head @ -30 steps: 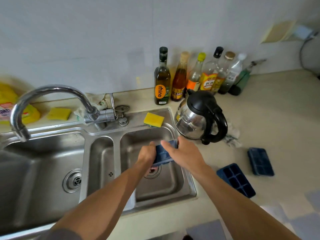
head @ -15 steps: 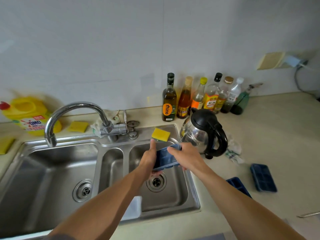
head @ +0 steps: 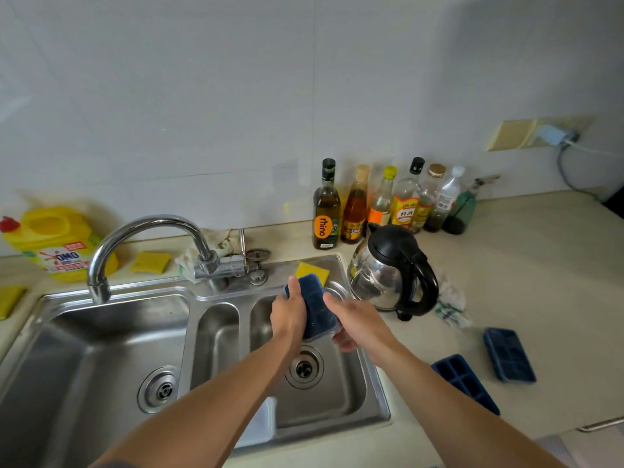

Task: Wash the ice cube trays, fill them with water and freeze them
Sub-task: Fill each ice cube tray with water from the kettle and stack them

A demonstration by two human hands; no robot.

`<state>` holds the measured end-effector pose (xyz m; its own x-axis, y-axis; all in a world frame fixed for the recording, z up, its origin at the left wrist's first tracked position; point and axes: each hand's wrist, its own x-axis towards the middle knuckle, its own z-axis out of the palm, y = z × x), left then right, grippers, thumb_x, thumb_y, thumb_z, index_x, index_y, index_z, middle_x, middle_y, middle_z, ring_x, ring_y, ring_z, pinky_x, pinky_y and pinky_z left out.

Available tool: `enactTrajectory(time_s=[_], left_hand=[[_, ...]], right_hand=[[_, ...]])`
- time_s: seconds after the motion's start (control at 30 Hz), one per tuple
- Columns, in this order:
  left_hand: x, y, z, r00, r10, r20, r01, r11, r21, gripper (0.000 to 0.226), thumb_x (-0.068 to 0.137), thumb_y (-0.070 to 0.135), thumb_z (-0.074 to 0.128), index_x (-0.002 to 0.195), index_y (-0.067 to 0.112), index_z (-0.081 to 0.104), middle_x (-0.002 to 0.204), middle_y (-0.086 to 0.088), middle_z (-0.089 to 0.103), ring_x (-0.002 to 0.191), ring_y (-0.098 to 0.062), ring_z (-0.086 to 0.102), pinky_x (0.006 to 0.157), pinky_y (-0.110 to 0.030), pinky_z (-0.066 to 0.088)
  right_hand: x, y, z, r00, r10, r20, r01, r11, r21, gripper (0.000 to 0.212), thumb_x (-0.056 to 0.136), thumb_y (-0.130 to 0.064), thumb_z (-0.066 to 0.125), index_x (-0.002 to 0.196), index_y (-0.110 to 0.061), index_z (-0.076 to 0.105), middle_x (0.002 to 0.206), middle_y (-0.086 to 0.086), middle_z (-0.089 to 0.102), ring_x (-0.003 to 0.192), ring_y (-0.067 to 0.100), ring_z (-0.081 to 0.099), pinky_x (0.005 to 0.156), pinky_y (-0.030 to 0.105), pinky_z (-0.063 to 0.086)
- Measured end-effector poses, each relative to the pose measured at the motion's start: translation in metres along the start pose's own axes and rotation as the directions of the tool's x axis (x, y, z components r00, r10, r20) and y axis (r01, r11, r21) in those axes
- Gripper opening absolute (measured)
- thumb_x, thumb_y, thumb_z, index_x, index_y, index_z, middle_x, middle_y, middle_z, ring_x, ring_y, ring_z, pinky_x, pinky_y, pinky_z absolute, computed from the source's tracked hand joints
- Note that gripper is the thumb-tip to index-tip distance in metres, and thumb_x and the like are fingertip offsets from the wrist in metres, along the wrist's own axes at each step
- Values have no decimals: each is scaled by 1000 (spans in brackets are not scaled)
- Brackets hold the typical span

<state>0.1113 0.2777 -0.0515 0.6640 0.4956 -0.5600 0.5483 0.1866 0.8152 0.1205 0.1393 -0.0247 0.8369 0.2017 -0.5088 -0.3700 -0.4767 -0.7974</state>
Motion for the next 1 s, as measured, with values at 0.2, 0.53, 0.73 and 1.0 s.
enactTrajectory(time_s=[0.2,0.53,0.73,1.0], left_hand=[[-10,10,7,959,270,91,-284,891,355,61,100,61,36,114,8,62,106,-11,68,97,-28,65,91,-42,54],[-1,12,10,936,325,135,-352,838,418,61,101,59,36,106,5,65,101,-13,70,90,-26,66,85,-40,54],[4,12,3,916,367,164,-400,791,463,62,100,62,34,102,9,65,99,-10,71,87,-23,67,65,-29,47],[-1,4,6,910,349,224,-415,783,464,53,101,60,36,98,14,64,96,-5,70,84,-16,66,65,-28,47]], right_hand=[[4,0,13,987,-81,-142,72,995,-69,52,98,-63,44,84,-18,67,87,9,70,75,25,73,54,36,60],[19,13,23,932,-247,-265,180,951,-253,61,104,-59,35,85,-13,72,84,6,72,79,18,68,81,39,58],[31,-1,20,960,-138,-245,127,990,-59,57,102,-63,29,86,-23,66,89,1,69,84,15,66,71,33,52],[37,4,14,919,-204,-338,172,978,-120,64,103,-61,31,82,-7,58,79,13,61,77,30,58,75,37,45]])
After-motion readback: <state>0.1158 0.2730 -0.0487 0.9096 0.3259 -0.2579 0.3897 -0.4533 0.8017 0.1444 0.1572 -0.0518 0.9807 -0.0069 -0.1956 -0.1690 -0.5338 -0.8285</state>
